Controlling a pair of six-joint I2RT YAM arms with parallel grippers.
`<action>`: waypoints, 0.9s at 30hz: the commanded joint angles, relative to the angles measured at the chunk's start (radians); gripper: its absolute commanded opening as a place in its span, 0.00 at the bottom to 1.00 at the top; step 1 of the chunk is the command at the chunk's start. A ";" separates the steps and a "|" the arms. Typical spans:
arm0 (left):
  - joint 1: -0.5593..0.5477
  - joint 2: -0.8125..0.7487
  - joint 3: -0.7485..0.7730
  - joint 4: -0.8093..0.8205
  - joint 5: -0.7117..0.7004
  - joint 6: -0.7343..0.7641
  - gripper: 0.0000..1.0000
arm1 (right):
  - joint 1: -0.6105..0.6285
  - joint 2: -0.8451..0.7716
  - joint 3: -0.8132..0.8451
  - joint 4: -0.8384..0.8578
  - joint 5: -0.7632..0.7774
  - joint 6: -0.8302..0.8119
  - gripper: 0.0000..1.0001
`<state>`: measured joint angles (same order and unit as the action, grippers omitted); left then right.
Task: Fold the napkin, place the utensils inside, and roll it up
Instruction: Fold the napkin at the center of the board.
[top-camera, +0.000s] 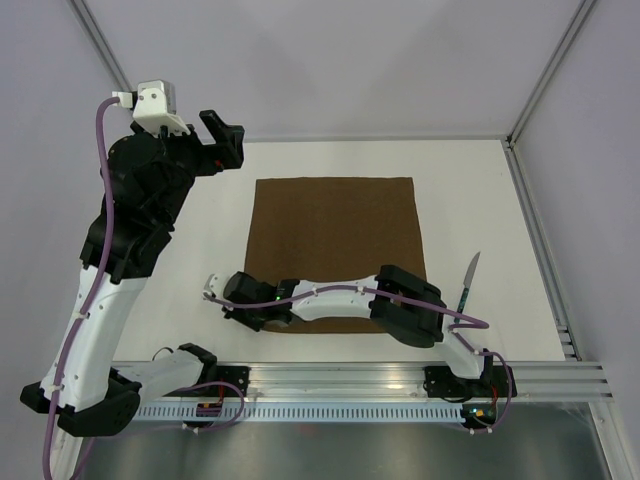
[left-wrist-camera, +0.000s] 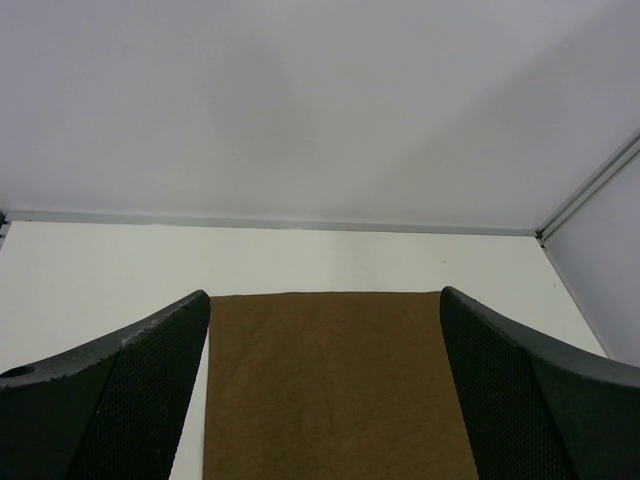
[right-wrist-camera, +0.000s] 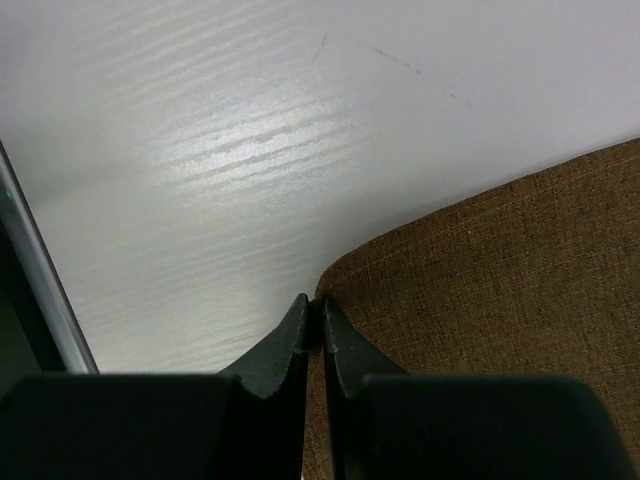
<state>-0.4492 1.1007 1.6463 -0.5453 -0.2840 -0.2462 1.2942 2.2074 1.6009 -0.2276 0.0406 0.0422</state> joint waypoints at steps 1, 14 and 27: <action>0.003 -0.007 0.003 0.022 -0.007 0.041 1.00 | 0.007 -0.008 0.080 -0.033 -0.005 0.022 0.13; 0.003 -0.002 0.000 0.031 -0.004 0.038 1.00 | -0.004 -0.035 0.174 -0.067 0.015 0.022 0.09; 0.003 0.008 -0.031 0.074 0.022 0.016 1.00 | -0.114 -0.181 0.074 -0.070 0.030 -0.008 0.01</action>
<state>-0.4492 1.1042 1.6314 -0.5190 -0.2825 -0.2462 1.2121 2.1284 1.6909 -0.2916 0.0357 0.0452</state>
